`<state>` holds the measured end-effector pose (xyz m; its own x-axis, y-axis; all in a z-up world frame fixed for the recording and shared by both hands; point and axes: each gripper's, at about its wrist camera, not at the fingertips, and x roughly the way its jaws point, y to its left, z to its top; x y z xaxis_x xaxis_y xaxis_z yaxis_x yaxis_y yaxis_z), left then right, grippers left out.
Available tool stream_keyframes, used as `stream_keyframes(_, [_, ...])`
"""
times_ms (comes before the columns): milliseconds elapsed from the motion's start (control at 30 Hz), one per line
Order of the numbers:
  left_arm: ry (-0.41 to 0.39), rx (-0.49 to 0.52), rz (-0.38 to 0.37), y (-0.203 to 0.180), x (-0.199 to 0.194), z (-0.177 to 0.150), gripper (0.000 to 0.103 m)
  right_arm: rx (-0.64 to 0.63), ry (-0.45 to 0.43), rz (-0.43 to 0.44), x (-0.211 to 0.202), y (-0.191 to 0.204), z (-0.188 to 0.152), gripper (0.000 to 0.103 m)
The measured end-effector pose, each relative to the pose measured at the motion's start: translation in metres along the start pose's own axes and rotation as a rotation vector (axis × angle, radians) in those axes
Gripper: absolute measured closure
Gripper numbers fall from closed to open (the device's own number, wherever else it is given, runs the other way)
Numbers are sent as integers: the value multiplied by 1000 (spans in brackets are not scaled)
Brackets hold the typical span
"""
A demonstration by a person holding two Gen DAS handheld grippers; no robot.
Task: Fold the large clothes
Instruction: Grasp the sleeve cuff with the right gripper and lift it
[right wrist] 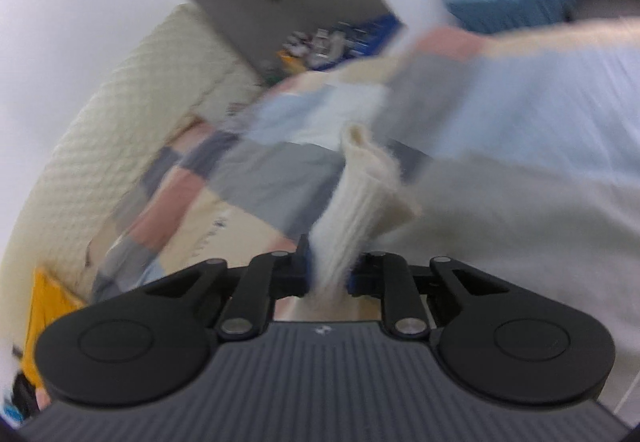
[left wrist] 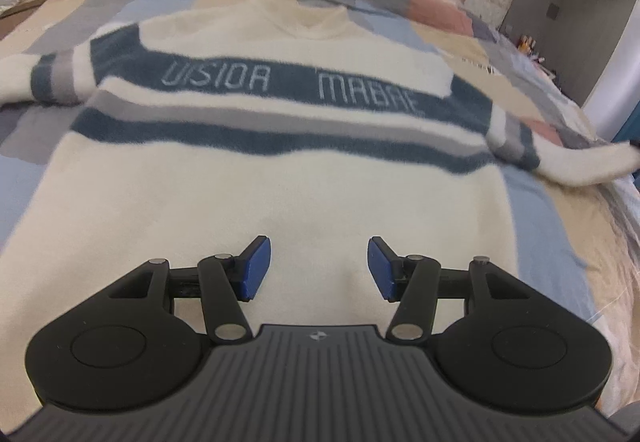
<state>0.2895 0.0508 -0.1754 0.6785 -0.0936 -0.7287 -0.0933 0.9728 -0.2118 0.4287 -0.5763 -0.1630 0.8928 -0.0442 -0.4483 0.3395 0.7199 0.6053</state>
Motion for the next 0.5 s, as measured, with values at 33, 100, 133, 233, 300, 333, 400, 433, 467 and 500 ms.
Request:
stream_keyframes(33, [-8, -4, 1, 2, -5, 2, 43, -32, -7, 21, -4, 17, 3, 85])
stream_keyframes(100, [-21, -10, -3, 6, -13, 4, 42, -88, -14, 60, -11, 46, 6, 86])
stream_keyframes(133, [-24, -9, -7, 8, -16, 5, 41, -115, -17, 79, -15, 62, 6, 86])
stream_keyframes(233, [-38, -6, -7, 13, -27, 6, 39, -185, -18, 145, -29, 109, 1, 86])
stream_keyframes(300, [-46, -21, -15, 19, -34, 6, 39, -234, -20, 190, -40, 142, -6, 87])
stream_keyframes(333, [-49, -31, -22, 23, -37, 6, 39, -257, -22, 212, -44, 158, -9, 87])
stream_keyframes(400, [-58, -52, -30, 32, -44, 7, 39, -298, -22, 260, -55, 191, -16, 87])
stream_keyframes(433, [-63, -61, -35, 36, -47, 7, 39, -316, -23, 280, -61, 206, -18, 87])
stream_keyframes(467, [-72, -73, -42, 41, -50, 8, 39, -332, -27, 302, -68, 222, -20, 87])
stream_keyframes(500, [-91, -92, -57, 47, -56, 8, 39, -347, -31, 330, -77, 239, -24, 87])
